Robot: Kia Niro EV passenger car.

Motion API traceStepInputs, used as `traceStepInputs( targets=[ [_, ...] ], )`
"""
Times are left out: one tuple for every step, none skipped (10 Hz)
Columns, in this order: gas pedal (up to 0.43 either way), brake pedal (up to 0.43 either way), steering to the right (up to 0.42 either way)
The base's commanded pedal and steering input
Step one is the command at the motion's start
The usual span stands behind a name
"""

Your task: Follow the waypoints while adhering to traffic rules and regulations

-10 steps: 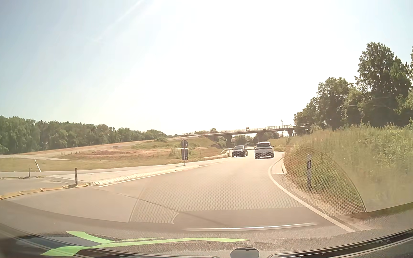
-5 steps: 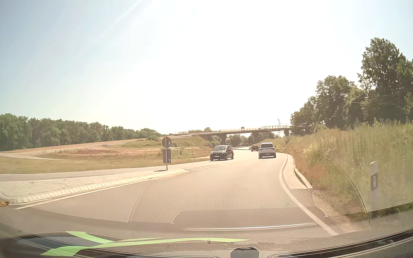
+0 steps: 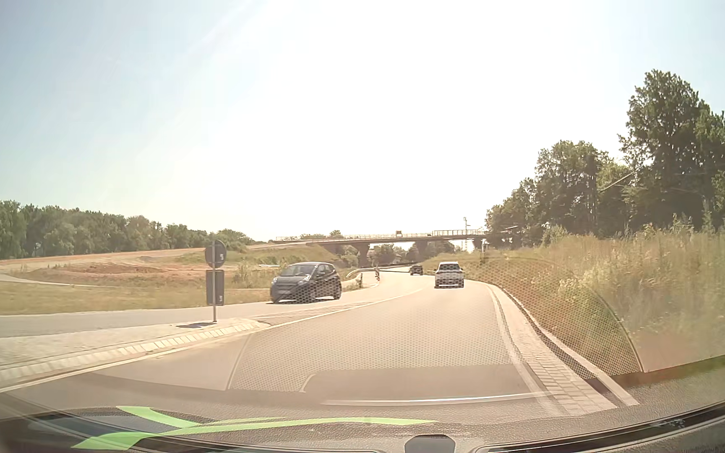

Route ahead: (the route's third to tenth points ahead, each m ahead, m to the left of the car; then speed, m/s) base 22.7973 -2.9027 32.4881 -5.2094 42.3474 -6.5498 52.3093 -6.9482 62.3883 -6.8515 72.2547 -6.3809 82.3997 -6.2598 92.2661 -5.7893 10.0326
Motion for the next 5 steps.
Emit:
traceStepInputs(
  targets=[
    [0.268,0.000,0.062],
    [0.280,0.000,0.062],
    [0.287,0.000,0.063],
    [0.287,0.000,0.062],
    [0.287,0.000,0.061]
  ],
)
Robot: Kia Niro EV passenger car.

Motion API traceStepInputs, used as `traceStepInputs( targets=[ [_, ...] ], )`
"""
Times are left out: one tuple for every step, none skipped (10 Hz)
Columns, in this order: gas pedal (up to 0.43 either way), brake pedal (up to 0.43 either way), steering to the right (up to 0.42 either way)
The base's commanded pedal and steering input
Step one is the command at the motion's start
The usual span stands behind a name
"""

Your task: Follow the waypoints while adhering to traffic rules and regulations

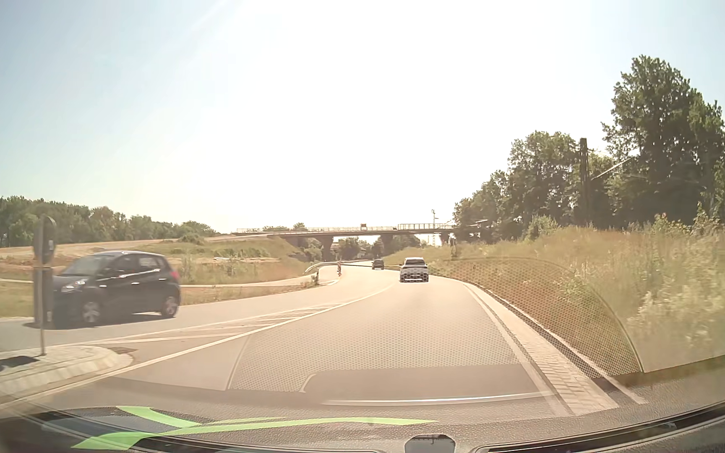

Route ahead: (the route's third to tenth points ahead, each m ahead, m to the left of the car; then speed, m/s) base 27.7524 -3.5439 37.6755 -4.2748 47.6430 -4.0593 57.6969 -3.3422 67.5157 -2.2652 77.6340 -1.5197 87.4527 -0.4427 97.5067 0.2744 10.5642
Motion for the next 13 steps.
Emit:
traceStepInputs(
  targets=[
    [0.311,0.000,0.055],
    [0.311,0.000,0.046],
    [0.311,0.000,0.034],
    [0.311,0.000,0.028],
    [0.311,0.000,0.025],
    [0.299,0.000,0.022],
    [0.299,0.000,0.020],
    [0.299,0.000,0.015],
    [0.299,0.000,0.012],
    [0.299,0.000,0.010],
    [0.299,0.000,0.009],
    [0.299,0.000,0.009],
    [0.299,0.000,0.008]
  ],
)
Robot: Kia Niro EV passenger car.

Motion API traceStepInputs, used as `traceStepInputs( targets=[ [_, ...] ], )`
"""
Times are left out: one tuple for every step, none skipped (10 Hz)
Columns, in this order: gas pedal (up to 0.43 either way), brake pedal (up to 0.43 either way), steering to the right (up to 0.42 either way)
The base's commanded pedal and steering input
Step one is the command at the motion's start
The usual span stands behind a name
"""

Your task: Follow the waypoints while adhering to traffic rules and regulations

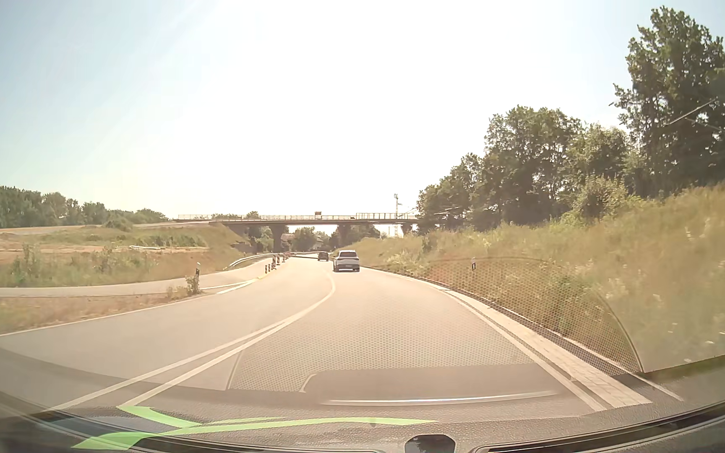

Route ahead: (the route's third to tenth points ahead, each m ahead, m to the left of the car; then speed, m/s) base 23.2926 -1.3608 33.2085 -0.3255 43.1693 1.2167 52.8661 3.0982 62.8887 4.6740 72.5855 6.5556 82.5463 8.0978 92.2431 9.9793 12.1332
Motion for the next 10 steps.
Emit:
traceStepInputs(
  targets=[
    [0.299,0.000,0.004],
    [0.299,0.000,-0.002],
    [0.280,0.000,-0.006],
    [0.280,0.000,-0.009],
    [0.280,0.000,-0.010],
    [0.280,0.000,-0.014],
    [0.287,0.000,-0.022],
    [0.287,0.000,-0.030],
    [0.299,0.000,-0.036],
    [0.299,0.000,-0.041]
  ],
)
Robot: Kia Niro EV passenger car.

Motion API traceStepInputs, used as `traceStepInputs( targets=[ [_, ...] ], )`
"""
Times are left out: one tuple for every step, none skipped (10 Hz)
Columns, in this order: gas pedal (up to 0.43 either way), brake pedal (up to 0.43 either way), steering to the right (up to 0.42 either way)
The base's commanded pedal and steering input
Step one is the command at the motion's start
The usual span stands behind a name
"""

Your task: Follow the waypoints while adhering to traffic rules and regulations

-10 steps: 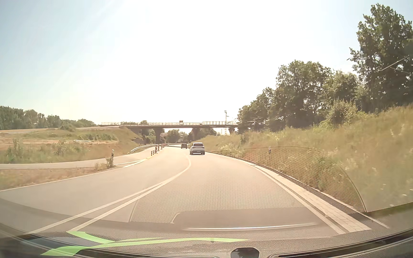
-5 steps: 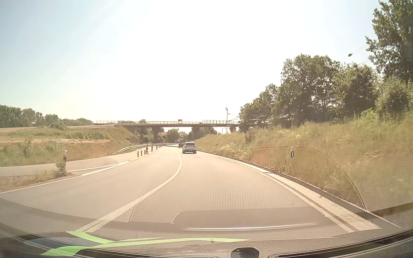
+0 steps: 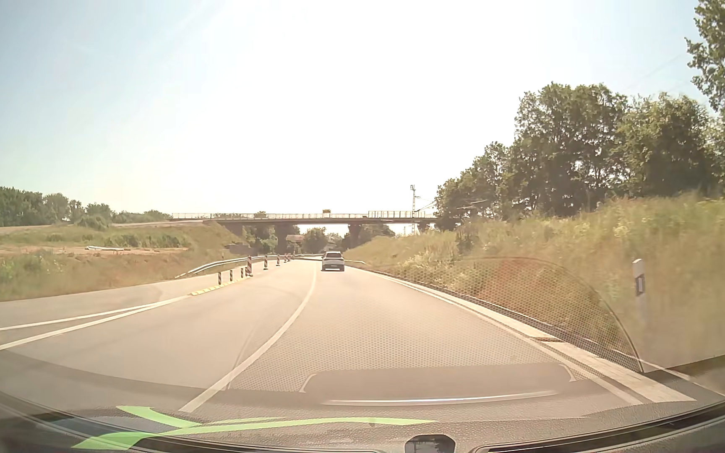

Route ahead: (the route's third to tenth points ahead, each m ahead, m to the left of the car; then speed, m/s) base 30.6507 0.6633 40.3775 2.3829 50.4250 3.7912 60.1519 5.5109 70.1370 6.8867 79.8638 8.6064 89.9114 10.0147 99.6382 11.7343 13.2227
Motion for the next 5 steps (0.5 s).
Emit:
traceStepInputs(
  targets=[
    [0.299,0.000,-0.043],
    [0.299,0.000,-0.043],
    [0.287,0.000,-0.042],
    [0.268,0.000,-0.041],
    [0.268,0.000,-0.038]
  ],
)
